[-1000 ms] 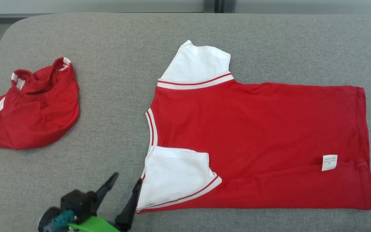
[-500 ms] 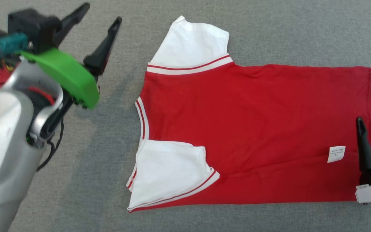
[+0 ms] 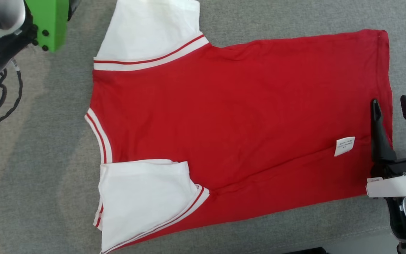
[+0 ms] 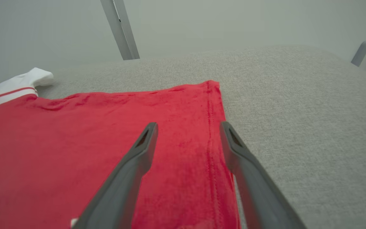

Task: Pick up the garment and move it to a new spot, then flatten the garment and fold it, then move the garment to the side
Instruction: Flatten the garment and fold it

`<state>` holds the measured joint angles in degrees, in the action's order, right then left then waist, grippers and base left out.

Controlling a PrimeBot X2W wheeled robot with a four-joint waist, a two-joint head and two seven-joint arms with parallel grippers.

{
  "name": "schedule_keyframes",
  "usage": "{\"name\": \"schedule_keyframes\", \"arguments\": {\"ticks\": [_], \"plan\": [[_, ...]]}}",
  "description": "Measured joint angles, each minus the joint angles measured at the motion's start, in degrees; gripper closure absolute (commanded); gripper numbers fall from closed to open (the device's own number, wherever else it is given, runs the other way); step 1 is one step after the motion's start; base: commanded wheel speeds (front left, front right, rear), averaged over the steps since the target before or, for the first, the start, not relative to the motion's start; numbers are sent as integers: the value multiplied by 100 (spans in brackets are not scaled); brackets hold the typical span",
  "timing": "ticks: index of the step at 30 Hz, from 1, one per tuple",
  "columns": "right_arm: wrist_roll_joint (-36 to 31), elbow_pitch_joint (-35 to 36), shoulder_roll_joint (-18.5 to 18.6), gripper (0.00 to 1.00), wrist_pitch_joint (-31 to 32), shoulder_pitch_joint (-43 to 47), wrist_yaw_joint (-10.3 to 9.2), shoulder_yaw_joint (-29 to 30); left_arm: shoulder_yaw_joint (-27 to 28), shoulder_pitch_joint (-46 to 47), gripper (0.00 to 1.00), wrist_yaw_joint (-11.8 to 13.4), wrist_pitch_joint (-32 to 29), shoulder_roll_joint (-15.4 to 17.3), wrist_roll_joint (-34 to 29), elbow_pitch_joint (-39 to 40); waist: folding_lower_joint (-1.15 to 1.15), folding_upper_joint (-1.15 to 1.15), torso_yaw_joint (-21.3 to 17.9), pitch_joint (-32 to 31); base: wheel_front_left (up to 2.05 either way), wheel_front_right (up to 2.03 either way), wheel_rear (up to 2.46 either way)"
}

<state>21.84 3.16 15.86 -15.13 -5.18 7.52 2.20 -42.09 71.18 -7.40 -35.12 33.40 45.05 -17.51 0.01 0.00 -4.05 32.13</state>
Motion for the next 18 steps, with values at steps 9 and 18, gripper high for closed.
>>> {"name": "schedule_keyframes", "arguments": {"ticks": [9, 18], "plan": [[-52, -33, -214, 0, 0, -102, 0, 0, -627, 297, 0, 1, -267, 455, 691, 171, 0, 0, -505, 468, 0, 0, 0], [-44, -25, -287, 0, 0, -204, 0, -73, -1085, 626, 0, 1, -211, 734, 617, 115, 0, 0, -790, 670, 0, 0, 0]]}}
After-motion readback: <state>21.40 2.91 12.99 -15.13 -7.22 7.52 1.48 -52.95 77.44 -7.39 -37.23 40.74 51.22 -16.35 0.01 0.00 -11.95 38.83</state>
